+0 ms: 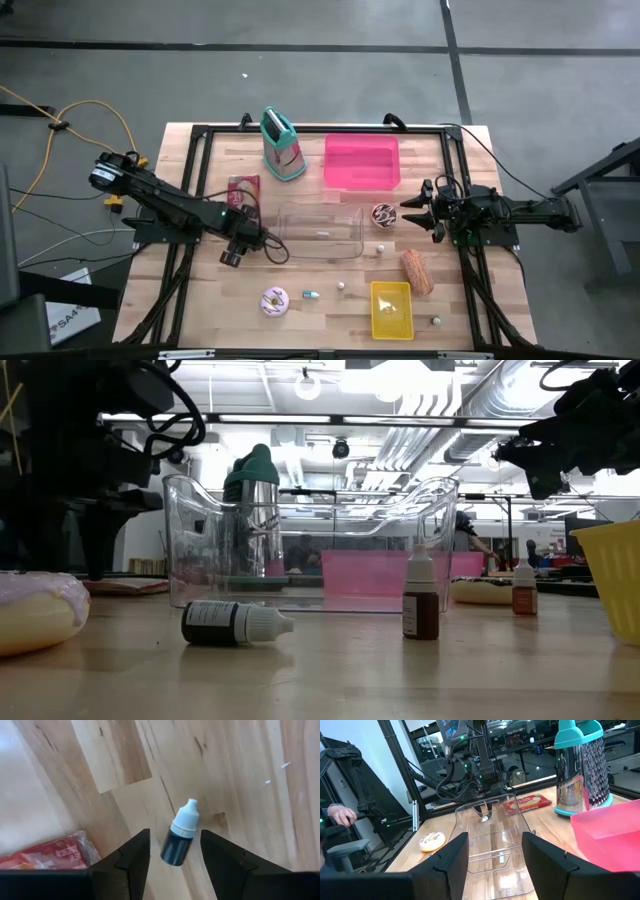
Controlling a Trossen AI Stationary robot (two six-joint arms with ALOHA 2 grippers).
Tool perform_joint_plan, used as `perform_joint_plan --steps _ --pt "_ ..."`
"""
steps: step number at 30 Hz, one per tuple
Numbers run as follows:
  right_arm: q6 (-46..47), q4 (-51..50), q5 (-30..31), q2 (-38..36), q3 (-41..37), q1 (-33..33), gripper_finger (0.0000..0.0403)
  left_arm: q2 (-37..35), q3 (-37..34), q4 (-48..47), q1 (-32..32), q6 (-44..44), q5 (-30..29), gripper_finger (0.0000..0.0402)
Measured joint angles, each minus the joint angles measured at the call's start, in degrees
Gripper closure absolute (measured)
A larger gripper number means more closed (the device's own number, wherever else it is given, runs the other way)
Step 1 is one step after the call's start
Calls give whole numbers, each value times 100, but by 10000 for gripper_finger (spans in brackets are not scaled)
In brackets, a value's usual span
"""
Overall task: Pick & Place Food Item
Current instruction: Put the top black food coloring bottle into the yellow bin
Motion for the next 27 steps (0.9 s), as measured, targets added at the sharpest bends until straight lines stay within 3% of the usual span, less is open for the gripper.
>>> perform_joint_plan --steps 27 --pt "0 5 0 0 0 0 229 299 -19 37 -124 -42 31 235"
